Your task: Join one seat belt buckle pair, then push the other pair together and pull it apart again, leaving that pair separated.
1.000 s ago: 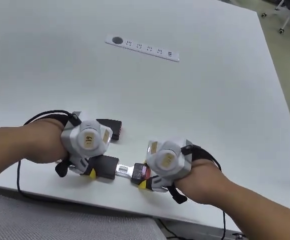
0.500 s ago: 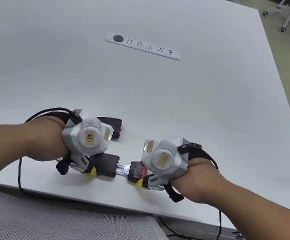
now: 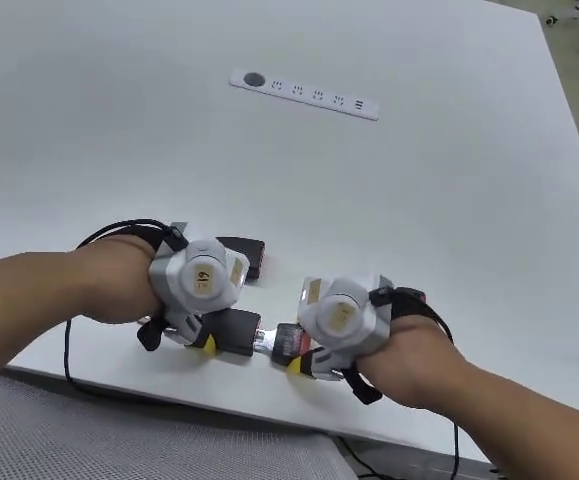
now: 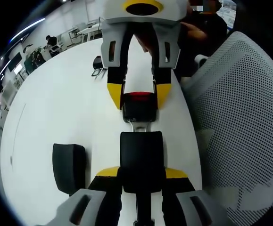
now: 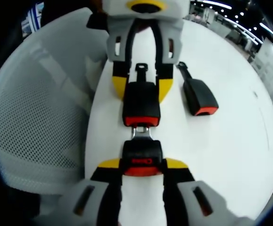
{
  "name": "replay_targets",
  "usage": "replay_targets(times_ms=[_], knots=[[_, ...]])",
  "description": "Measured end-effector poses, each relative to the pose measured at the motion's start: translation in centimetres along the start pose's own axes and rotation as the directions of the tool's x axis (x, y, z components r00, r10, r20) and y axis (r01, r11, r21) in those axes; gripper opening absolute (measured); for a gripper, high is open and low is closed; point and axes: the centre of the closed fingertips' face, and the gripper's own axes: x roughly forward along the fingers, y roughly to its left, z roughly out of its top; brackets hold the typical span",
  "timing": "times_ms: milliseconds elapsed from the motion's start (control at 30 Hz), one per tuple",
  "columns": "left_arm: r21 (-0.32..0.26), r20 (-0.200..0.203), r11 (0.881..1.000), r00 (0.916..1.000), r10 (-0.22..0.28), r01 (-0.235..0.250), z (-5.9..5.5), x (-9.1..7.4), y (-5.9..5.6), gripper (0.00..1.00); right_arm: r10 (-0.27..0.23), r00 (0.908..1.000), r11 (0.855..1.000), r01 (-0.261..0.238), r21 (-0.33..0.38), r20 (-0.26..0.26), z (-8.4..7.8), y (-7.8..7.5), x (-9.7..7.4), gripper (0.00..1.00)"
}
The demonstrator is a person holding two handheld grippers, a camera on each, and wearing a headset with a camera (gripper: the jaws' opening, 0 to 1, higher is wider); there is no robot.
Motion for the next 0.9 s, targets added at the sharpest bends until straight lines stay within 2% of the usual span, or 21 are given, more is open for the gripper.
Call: replay_targets(times_ms=[300, 533, 667, 767, 800, 833, 900], knots=[[0.006, -0.002, 1.0, 1.0, -0.001, 0.001, -0.1, 0.1, 0.0, 0.32, -0.002, 0.9998, 1.0, 0.002, 0.003, -0.02, 0.1, 0.0, 0.0, 0.3], [0.012, -0.004, 1.0, 1.0, -0.003, 0.003, 0.0, 0.1, -0.1, 0.32, 0.0, 0.9997, 1.0, 0.0, -0.006, -0.026, 0.9, 0.0, 0.6, 0.3], [0.015, -0.004, 1.0, 1.0, -0.002, 0.002, 0.1, 0.1, -0.1, 0.32, -0.004, 0.9999, 1.0, 0.004, 0.016, -0.014, 0.9, 0.0, 0.5, 0.3], [0.022, -0.014, 1.0, 0.9999, -0.003, 0.004, 0.1, 0.1, -0.1, 0.32, -0.006, 0.9999, 1.0, 0.006, 0.015, -0.01, 1.2, 0.1, 0.7, 0.3], [0.023, -0.016, 1.0, 0.9999, -0.003, 0.004, 0.2, 0.1, -0.1, 0.32, -0.007, 1.0, 1.0, 0.007, 0.014, 0.006, 1.6, 0.1, 0.8, 0.3], [0.032, -0.03, 0.999, 0.9995, -0.005, 0.006, 0.0, 0.0, -0.2, 0.32, 0.007, 0.9997, 0.999, -0.005, 0.05, -0.024, 1.0, 0.5, 0.7, 0.3], [0.031, -0.028, 0.999, 0.9996, -0.006, 0.006, 0.1, 0.0, -0.3, 0.33, 0.001, 0.9999, 1.0, -0.001, 0.02, -0.013, 1.0, 0.2, 0.7, 0.3]])
